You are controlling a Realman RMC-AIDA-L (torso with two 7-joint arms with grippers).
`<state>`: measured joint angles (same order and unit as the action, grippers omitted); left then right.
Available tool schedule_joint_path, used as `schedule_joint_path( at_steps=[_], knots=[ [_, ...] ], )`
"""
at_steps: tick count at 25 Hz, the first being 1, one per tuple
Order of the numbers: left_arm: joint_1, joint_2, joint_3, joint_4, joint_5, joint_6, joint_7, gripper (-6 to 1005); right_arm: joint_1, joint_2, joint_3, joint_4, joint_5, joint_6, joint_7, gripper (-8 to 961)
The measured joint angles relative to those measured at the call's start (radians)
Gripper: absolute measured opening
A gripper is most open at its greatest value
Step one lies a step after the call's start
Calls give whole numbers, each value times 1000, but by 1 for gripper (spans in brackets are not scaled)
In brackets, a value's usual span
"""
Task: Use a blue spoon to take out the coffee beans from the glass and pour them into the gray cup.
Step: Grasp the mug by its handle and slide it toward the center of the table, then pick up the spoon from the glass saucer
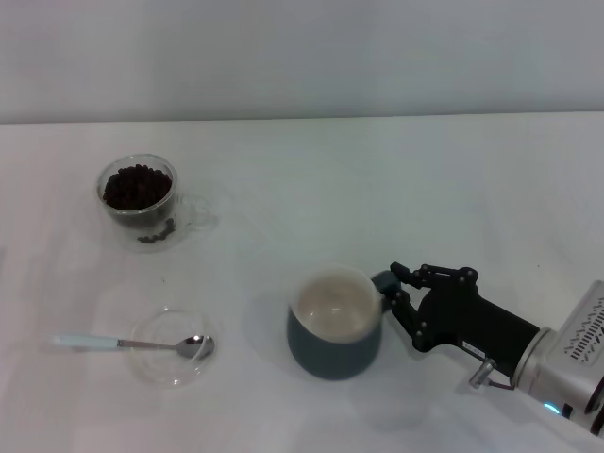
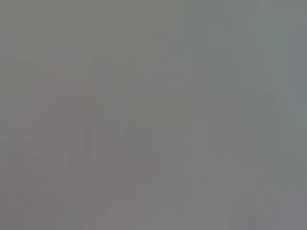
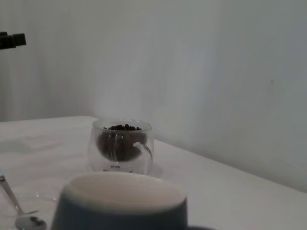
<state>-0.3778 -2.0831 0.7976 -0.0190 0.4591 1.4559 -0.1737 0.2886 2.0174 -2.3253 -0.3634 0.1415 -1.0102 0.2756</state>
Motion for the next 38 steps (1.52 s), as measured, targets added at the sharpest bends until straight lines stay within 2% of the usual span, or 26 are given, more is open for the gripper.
schedule_joint_path(
  at_steps=[7, 13, 18, 19, 23, 29, 32, 38],
  knots=[
    [1, 0, -3, -1, -2, -4, 5, 726, -2, -2, 6, 10, 3, -4, -5, 204],
    [10, 1, -3, 1, -3, 6, 3, 726, -22, -6, 1, 18, -15, -15, -7, 455],
    [11, 0, -3, 1, -2, 8, 6, 726, -42, -8, 24, 84, -6, -106, -19, 574],
    [11, 0, -1, 1, 1, 10, 6, 726, -46, -8, 35, 100, -3, -131, -20, 574],
    [12, -3, 1, -7, 5, 23, 5, 726, -60, -9, 128, 177, -3, -262, -22, 574],
    [19, -6, 2, -78, 15, 147, -29, 726, -65, -12, 342, 248, -2, -429, -57, 574],
    [37, -6, 2, -107, 48, 229, -136, 726, -62, -13, 430, 249, -2, -454, -112, 574],
    [101, -6, 2, -118, 135, 341, -502, 726, -54, -29, 553, 234, -2, -509, -203, 574]
  ],
)
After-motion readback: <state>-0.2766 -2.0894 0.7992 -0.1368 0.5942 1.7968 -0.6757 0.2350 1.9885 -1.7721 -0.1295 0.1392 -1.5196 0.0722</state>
